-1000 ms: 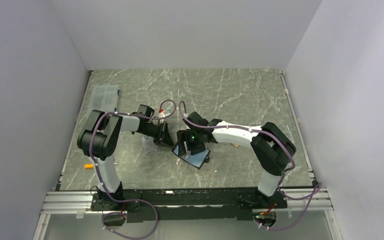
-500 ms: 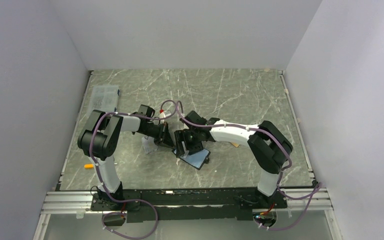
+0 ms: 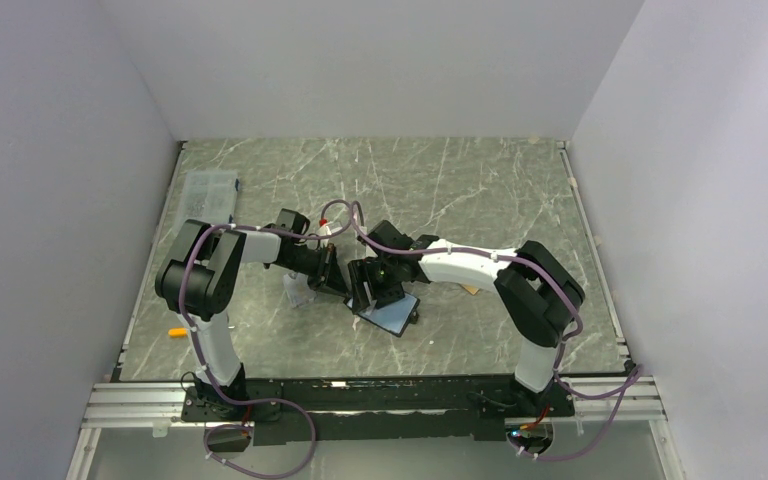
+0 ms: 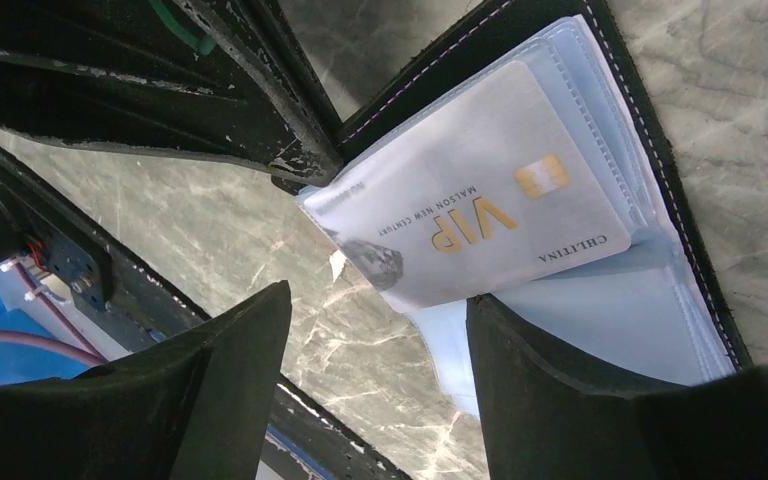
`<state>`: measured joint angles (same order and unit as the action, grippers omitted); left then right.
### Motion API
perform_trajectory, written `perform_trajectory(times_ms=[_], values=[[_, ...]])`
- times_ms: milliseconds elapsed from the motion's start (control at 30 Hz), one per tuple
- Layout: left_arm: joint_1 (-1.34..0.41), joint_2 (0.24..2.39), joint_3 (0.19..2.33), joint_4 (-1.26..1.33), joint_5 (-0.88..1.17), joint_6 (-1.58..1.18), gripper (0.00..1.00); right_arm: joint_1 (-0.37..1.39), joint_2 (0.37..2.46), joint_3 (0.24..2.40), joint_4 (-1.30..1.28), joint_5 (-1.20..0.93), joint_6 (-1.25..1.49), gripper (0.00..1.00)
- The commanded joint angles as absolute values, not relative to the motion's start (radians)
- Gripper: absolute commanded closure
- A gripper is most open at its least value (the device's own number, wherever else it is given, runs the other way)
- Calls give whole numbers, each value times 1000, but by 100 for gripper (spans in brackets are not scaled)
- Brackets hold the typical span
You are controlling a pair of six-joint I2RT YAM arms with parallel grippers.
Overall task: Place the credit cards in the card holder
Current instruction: Insert the credit card into the card holder.
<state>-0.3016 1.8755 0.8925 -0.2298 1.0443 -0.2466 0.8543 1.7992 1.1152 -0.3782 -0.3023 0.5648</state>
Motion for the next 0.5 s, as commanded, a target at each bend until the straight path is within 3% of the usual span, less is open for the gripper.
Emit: perform_trajectory(times_ms=[0, 467], values=[[-315, 1868, 923, -227, 1071, -219, 96, 864, 1766, 1197, -267, -363, 536, 33], [-298, 1861, 913, -227, 1054, -216, 100, 763, 1609, 997, -336, -546, 506, 26]])
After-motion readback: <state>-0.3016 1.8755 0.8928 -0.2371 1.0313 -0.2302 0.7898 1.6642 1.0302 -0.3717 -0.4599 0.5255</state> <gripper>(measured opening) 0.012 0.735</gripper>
